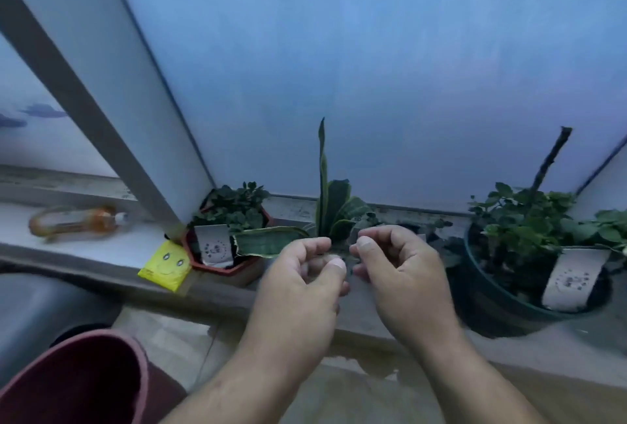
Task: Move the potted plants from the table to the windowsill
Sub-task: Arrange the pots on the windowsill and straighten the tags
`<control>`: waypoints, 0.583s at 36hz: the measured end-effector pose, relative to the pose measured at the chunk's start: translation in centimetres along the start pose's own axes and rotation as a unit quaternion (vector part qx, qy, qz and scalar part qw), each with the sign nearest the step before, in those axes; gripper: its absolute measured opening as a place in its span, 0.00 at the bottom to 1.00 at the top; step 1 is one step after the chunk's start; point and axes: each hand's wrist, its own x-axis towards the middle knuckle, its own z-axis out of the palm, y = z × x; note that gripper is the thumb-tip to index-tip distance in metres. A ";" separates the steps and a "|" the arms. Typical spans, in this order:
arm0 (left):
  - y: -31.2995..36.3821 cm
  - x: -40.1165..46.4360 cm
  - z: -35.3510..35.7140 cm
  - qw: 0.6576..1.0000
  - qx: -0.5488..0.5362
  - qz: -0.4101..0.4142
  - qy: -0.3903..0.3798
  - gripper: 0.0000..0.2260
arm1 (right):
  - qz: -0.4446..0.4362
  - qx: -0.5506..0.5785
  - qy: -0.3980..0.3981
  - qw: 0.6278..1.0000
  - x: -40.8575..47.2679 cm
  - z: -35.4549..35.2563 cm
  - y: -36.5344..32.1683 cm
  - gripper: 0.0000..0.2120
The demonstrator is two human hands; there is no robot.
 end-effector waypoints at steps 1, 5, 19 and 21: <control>0.1 -0.1 -0.7 1.000 0.005 0.004 0.007 0.08 | 0.002 -0.001 -0.012 1.000 0.1 0.7 0.1 0.05; -0.1 -0.5 -4.9 0.997 0.026 0.004 0.066 0.08 | 0.020 -0.012 -0.071 0.997 -0.1 5.1 0.5 0.03; -1.0 1.0 -14.5 0.976 0.018 -0.004 0.215 0.10 | 0.010 -0.094 -0.136 0.986 -0.9 9.4 1.9 0.04; -0.6 2.2 -14.9 0.975 0.010 0.007 0.221 0.11 | 0.017 -0.109 -0.158 0.981 -0.8 8.5 2.1 0.03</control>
